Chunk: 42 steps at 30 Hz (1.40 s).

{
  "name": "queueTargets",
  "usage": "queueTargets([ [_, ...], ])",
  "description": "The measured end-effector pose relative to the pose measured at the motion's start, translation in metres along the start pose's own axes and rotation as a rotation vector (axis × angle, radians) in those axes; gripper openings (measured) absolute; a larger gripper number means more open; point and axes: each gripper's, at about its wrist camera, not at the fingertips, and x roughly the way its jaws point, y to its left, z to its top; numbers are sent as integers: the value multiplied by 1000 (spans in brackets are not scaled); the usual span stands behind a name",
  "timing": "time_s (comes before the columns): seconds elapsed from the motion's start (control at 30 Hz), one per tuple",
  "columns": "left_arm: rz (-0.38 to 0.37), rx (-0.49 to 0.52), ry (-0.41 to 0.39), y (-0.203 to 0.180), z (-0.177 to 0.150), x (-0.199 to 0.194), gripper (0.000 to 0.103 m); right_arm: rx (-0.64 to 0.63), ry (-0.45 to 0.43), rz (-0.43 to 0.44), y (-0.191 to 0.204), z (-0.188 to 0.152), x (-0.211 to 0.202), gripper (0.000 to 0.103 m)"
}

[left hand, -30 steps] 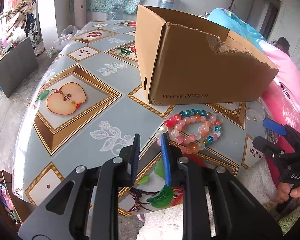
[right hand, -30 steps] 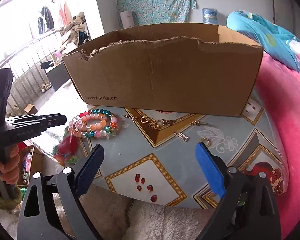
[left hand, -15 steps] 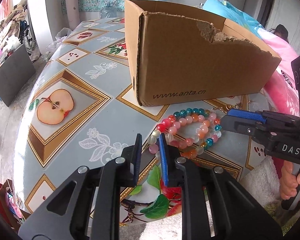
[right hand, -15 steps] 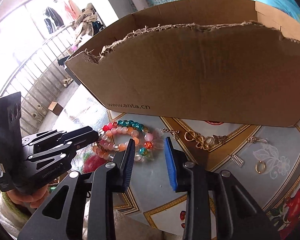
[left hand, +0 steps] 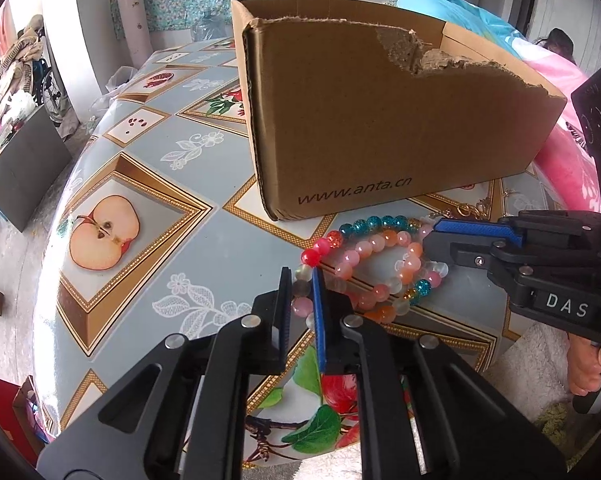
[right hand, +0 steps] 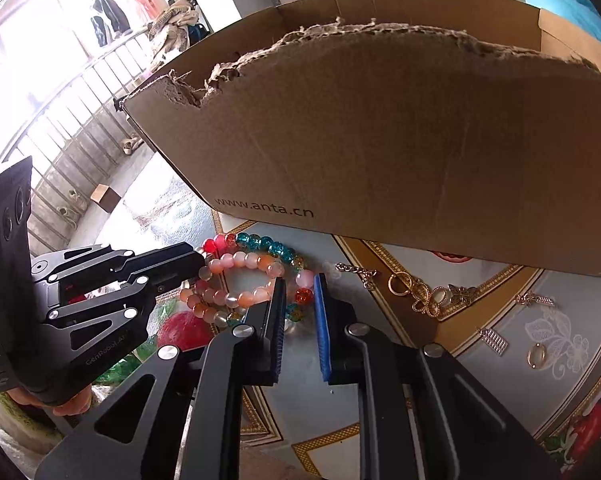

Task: Organize jewelry
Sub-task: 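Grasp the teal and red beaded bracelet with the right gripper, then carry the beaded bracelet into the box and open the right gripper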

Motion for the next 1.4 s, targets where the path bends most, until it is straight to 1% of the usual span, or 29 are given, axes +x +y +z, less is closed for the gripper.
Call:
queueTargets([
  [0.13,-20,-12,-36,0,2,-8,8,-6,-30,0,2,5,-7,10],
  [0.43,-74,-35,-129,-1,13,-46,8,-32,-117,6,9,11,-37,10],
  [0.67,-111,-38,-212,-4,26,-87,8,-72,-196,26,17,12,-77,10],
  [0.8,-128,-14,-281,-6,45,-114,8,-123,-265,35,27,25,-105,10],
  [0.9,-146,10,-338,-9,70,-130,8,-153,-314,54,31,46,-127,10],
  [1.0,-159,23,-363,-9,101,-135,8,-172,-334,66,30,77,-138,10],
  [1.07,-151,30,-360,-9,121,-130,8,-175,-317,78,24,100,-137,10],
  [1.13,-157,28,-323,-8,142,-116,8,-160,-269,87,15,125,-125,10],
  [1.2,-146,32,-258,-7,159,-93,8,-133,-196,105,5,147,-106,10],
  [1.27,-105,45,-199,-7,174,-67,8,-100,-113,111,-5,168,-82,10],
  [1.4,-58,59,-84,-3,190,-19,8,3,58,149,-29,192,-26,10],
])
